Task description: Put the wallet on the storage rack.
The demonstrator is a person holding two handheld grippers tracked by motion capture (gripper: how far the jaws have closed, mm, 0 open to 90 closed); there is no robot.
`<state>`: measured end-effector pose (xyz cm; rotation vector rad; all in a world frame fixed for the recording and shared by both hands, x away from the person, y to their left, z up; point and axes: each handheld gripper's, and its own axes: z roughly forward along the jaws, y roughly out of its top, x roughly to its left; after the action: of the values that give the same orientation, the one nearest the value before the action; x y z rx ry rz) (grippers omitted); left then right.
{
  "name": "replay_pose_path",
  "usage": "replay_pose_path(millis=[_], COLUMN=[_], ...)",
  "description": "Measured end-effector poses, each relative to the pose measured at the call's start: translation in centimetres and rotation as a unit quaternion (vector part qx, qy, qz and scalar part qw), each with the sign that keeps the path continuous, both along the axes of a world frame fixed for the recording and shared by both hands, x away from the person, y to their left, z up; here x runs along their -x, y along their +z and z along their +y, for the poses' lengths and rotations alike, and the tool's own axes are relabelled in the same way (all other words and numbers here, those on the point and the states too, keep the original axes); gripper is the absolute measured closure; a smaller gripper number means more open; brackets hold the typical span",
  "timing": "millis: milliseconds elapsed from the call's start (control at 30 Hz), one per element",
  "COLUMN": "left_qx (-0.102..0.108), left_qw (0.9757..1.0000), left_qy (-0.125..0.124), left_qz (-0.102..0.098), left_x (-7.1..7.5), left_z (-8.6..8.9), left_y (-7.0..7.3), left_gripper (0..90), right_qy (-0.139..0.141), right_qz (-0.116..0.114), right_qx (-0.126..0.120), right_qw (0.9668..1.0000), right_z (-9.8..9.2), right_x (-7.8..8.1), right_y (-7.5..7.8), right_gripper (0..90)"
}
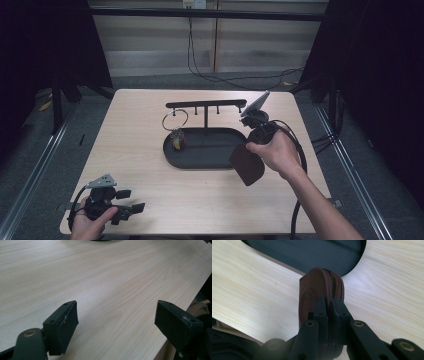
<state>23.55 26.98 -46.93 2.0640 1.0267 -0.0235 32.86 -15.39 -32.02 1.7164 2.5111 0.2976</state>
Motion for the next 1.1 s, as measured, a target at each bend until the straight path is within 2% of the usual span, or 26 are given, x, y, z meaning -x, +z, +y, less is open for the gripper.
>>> replay_pose_path(millis=[267,600,1100], left_qx=[0.003,0.005,0.004], left_qw=[1.0,1.0,1.0], left_qy=[-0.002,-0.002,-0.006], left_qz=[-0.001,-0.004,-0.003], left_x=[0.0,0.0,0.0], left_z=[0.1,0.1,0.1], left_y=[0.0,0.1,0.1], left_gripper=[18.8,18.8,18.4], right_qy=[-0.002,-0.008,-0.032], right_qz=[-0.012,-0.015,-0.019], right_qx=[-0.002,-0.005,-0.02], right_qw=[0.9999,0.9998,0.9991], right_z=[0.5,0.5,0.3], right_x=[-0.9,-2.0,-4.4], right_y=[0.7,1.4,1.5], right_gripper=[83.0,83.0,83.1])
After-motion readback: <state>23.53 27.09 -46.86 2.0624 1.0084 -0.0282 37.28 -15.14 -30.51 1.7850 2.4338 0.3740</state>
